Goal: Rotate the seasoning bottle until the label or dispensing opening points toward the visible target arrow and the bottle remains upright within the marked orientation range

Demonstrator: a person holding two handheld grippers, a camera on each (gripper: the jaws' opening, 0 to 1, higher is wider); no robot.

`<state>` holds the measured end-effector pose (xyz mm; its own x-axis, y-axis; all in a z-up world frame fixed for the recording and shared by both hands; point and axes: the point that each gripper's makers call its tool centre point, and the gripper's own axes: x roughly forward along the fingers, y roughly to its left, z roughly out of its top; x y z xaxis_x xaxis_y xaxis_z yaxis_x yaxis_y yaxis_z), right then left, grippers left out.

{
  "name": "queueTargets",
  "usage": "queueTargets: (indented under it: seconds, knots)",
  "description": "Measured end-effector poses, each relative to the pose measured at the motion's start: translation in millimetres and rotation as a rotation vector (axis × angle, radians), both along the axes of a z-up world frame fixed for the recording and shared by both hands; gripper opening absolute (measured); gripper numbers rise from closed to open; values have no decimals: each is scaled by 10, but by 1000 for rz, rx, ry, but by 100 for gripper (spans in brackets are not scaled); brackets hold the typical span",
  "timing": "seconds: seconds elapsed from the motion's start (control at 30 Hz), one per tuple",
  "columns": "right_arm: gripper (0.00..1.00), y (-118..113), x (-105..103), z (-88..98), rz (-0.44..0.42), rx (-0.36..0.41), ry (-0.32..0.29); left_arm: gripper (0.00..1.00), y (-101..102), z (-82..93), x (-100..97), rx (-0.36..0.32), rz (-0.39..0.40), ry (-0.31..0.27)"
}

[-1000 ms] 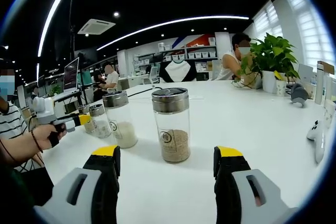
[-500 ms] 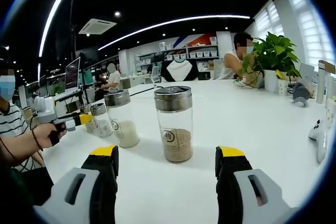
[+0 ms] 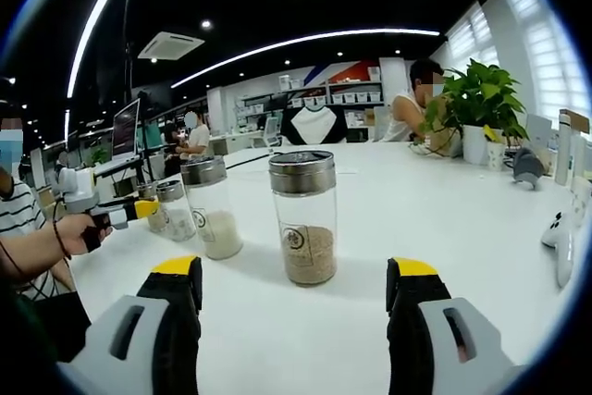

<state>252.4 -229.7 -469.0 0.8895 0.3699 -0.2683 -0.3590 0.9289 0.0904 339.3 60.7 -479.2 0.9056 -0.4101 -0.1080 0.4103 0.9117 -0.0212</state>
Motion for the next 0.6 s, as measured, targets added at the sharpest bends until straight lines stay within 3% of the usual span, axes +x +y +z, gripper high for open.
queueTargets:
  seconds: [0.6]
  knots:
    - [83, 31, -14, -2, 9, 1, 7, 33, -32, -21, -18, -19, -225, -2]
